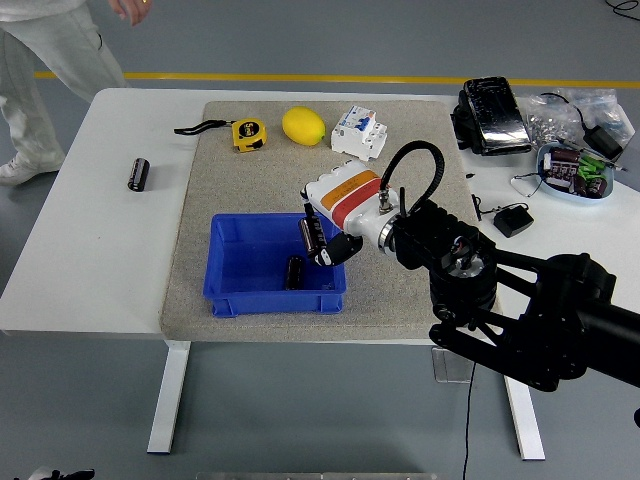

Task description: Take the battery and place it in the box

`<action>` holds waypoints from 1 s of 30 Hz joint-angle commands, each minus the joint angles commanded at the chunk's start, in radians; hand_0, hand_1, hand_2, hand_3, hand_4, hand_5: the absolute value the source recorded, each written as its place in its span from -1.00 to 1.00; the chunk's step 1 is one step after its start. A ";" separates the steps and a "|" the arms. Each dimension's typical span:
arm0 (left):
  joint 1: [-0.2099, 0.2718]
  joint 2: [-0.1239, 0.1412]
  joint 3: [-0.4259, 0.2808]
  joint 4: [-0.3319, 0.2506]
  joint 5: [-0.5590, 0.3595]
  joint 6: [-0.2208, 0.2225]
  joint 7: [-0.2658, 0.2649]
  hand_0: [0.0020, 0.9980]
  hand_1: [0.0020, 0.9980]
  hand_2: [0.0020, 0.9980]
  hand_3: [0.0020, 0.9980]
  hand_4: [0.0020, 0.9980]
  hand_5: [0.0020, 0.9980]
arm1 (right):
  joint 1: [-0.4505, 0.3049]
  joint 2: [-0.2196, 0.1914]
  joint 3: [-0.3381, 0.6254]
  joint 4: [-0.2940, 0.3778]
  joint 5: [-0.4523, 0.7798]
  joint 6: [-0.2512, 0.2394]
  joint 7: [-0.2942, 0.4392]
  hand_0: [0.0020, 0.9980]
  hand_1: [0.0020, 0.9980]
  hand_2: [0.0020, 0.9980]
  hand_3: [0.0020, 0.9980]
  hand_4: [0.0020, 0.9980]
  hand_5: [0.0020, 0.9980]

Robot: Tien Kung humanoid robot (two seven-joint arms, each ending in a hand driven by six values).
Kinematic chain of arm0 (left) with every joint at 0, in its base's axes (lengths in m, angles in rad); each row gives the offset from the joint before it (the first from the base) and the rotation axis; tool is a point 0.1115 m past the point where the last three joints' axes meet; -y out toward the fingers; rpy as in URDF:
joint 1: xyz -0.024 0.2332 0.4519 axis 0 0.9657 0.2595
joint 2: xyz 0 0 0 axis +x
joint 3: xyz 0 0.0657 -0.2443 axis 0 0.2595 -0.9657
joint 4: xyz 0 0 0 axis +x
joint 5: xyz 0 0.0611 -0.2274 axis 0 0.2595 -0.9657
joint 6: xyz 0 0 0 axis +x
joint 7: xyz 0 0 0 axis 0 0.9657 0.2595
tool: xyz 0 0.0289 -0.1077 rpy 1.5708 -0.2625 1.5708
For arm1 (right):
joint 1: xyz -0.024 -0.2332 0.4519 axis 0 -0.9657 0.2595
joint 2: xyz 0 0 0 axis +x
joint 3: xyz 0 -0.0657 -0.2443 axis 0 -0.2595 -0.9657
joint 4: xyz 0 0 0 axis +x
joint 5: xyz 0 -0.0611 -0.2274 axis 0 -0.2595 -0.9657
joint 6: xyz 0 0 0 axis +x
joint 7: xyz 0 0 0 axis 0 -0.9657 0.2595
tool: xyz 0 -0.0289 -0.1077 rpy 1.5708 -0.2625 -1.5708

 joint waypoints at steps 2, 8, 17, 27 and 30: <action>0.000 0.000 0.000 0.000 0.000 0.000 0.000 0.40 0.35 0.42 0.19 0.21 -0.02 | 0.003 0.003 -0.004 -0.002 0.012 0.009 0.002 -1.00 -0.70 0.01 0.10 0.85 -0.14; 0.000 0.001 -0.003 0.001 0.002 0.001 0.002 0.40 0.35 0.43 0.19 0.21 -0.03 | 0.009 0.001 0.002 -0.002 0.023 0.025 0.005 -1.00 -0.61 0.32 0.30 1.00 -0.03; -0.002 0.001 0.000 0.000 0.001 0.000 0.002 0.40 0.36 0.42 0.18 0.21 -0.03 | 0.001 -0.004 0.016 -0.005 0.023 0.030 0.004 -1.00 -0.59 0.41 0.46 1.00 0.03; 0.006 0.001 0.004 0.000 -0.007 -0.002 -0.002 0.40 0.35 0.42 0.18 0.21 -0.03 | -0.017 -0.048 0.110 0.012 0.028 -0.016 0.023 -0.71 -0.25 0.49 0.53 1.00 0.05; 0.009 0.001 0.005 0.000 -0.008 -0.003 -0.003 0.40 0.35 0.42 0.18 0.21 -0.03 | -0.034 -0.076 0.174 0.004 0.068 -0.093 0.051 -0.71 -0.25 0.49 0.53 1.00 0.05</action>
